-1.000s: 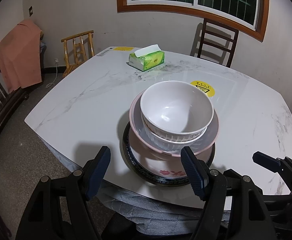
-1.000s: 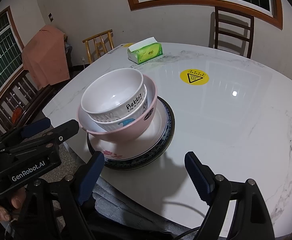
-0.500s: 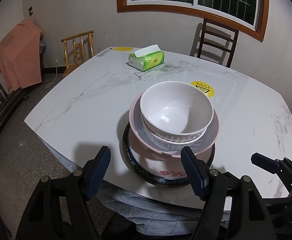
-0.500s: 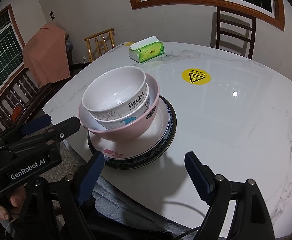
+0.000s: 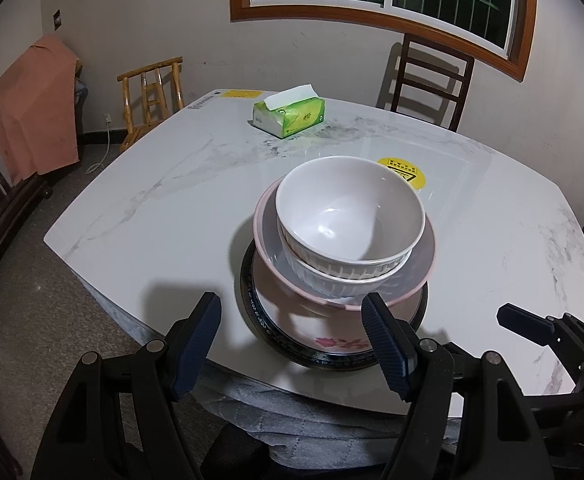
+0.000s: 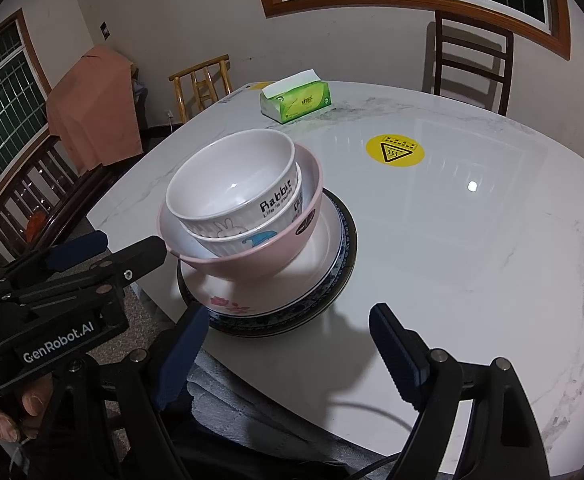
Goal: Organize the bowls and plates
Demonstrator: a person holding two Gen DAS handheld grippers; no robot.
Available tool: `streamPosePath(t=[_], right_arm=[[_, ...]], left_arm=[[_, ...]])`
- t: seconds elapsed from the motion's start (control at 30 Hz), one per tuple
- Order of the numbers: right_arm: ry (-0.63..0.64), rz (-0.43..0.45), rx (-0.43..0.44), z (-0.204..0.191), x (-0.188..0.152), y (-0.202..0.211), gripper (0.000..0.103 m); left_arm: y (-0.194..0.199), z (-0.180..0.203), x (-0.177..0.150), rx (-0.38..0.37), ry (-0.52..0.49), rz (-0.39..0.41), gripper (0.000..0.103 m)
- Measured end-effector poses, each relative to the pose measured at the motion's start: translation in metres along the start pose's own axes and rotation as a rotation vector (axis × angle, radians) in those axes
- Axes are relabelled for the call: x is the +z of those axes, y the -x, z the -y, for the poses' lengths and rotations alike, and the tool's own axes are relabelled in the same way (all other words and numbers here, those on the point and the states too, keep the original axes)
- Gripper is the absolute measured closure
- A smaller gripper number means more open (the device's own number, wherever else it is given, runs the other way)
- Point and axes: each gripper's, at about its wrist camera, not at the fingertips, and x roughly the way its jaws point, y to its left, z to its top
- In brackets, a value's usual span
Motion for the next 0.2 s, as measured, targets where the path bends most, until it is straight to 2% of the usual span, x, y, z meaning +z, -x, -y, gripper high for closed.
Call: streamPosePath(t=[0.2], right_arm=[[0.004, -0.002, 0.003, -0.0016, 0.0000, -0.0015, 0.018]], left_arm=[[-0.0010, -0.0004, -0.0013, 0.006, -0.008, 0.000, 0.033]])
